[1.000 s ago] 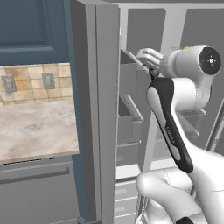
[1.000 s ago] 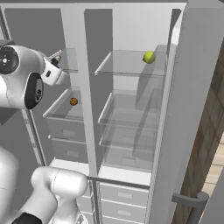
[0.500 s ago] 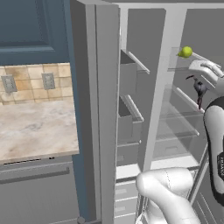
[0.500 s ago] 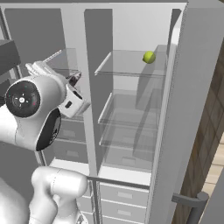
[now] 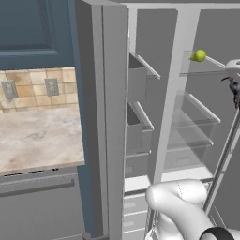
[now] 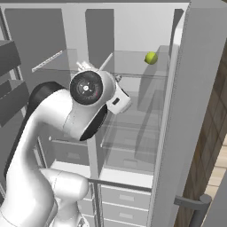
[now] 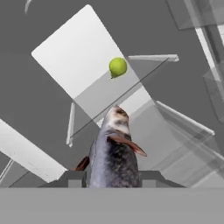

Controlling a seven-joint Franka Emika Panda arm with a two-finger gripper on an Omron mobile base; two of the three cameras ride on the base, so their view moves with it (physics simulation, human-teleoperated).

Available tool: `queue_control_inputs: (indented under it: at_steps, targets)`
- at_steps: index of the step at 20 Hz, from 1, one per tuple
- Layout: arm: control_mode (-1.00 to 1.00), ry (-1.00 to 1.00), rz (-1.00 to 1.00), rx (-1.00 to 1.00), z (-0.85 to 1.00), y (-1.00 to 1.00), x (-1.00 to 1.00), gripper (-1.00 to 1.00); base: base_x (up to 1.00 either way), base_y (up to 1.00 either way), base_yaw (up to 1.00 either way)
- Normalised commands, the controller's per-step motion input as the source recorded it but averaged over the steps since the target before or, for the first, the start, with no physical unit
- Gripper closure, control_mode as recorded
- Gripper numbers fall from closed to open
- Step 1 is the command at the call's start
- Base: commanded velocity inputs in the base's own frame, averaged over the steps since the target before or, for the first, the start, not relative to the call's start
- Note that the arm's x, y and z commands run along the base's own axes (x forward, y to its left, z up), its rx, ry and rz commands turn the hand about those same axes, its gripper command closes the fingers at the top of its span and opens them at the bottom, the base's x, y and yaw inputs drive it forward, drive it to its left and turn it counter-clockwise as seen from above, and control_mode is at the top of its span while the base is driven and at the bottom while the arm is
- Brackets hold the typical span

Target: Pick up the frozen fish from the freezer, place it on any shelf in the fridge, and close the fridge and freezer doors when done.

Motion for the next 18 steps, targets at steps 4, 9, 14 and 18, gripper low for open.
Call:
queue_control_inputs:
  at_steps: [4, 9, 14, 18]
  targets:
    - [-1.00, 0.22, 0.00, -0.03, 0.00, -0.44, 1.00, 1.00, 0.00, 0.00, 0.00]
    - [-1.00, 0.08, 0.00, -0.12, 0.00, -0.01, 0.30, 1.00, 0.00, 0.00, 0.00]
    - [-1.00, -0.03, 0.02, -0.20, 0.00, 0.05, 0.20, 1.00, 0.00, 0.00, 0.00]
    - [-1.00, 0.00, 0.03, -0.04, -0.03, -0.14, 0.60, 1.00, 0.00, 0.00, 0.00]
